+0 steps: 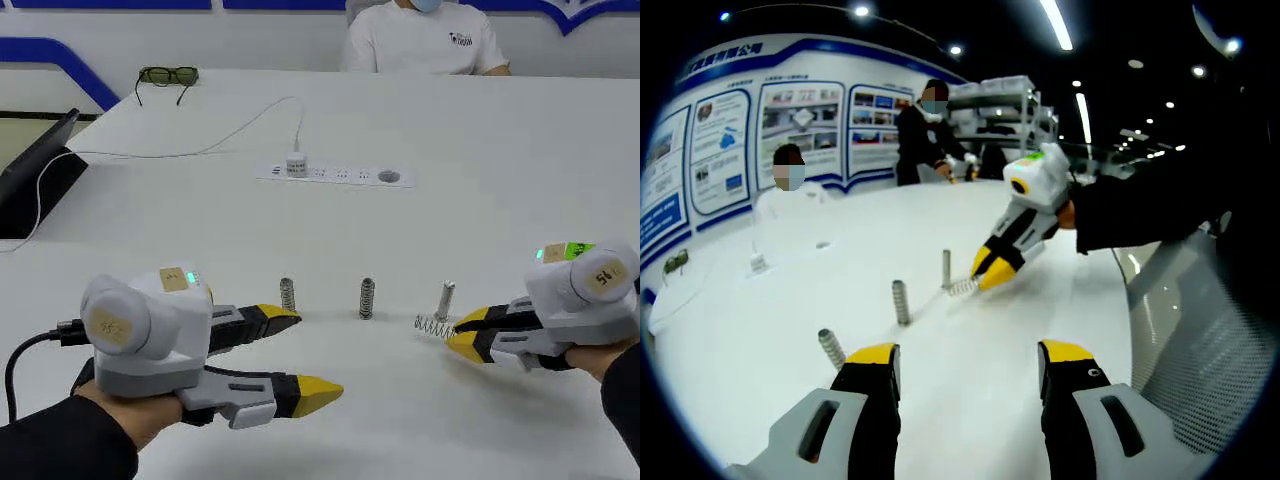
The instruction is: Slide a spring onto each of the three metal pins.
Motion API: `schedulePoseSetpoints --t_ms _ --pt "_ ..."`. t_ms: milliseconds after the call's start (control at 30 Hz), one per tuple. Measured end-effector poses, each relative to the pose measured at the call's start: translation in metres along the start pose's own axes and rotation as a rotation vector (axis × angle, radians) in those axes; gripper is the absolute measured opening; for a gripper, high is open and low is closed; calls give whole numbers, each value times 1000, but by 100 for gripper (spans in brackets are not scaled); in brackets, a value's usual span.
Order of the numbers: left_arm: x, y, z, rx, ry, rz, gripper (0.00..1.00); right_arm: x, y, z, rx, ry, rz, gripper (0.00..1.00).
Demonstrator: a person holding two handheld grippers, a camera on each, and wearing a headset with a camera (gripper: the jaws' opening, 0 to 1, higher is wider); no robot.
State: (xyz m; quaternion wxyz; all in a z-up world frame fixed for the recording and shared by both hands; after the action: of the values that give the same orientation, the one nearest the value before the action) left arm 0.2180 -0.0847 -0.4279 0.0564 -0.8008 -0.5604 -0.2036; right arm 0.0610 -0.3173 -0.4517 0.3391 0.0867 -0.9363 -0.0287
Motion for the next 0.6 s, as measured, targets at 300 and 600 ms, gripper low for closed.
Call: schedulePoseSetpoints --t_ms 300,600 --pt "-5 0 -2 -15 -4 17 56 5 27 -18 80 18 -103 11" --pt "-8 0 -5 -30 -7 27 53 5 53 -43 168 17 -178 11"
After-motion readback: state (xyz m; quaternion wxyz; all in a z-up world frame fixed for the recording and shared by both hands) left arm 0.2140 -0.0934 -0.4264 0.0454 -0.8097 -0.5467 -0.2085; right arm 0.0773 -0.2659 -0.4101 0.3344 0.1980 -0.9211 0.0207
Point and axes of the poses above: the centre of the closed fingertips' face, and the gripper's own axes: x roughly backward along the fingers, y roughly to its left, z roughly out of its underside, the point moved 10 cm from there along x, roughly backward along the fingers, and after that the axes turned 12 degrees about -x, right-handed, at the moved point
